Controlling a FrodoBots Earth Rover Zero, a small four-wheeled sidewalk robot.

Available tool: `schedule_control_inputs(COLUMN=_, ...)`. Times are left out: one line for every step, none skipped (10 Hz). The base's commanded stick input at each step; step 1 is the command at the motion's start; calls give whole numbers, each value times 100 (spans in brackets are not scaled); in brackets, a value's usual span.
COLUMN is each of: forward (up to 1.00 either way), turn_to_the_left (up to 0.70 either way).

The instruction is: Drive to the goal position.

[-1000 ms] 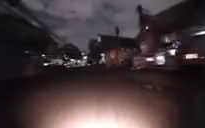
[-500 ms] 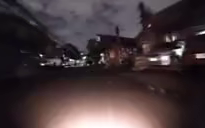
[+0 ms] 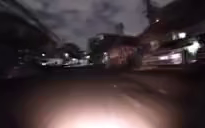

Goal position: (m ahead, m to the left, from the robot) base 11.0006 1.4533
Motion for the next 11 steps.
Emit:
schedule_control_inputs(forward=100, turn_to_the_left=0)
schedule_control_inputs(forward=100, turn_to_the_left=0)
schedule_control_inputs(forward=44, turn_to_the_left=0)
schedule_control_inputs(forward=4, turn_to_the_left=0)
schedule_control_inputs(forward=75, turn_to_the_left=0)
schedule_control_inputs(forward=100, turn_to_the_left=0)
schedule_control_inputs(forward=100, turn_to_the_left=0)
schedule_control_inputs(forward=100, turn_to_the_left=0)
schedule_control_inputs(forward=100, turn_to_the_left=25)
schedule_control_inputs(forward=100, turn_to_the_left=27)
schedule_control_inputs(forward=100, turn_to_the_left=16)
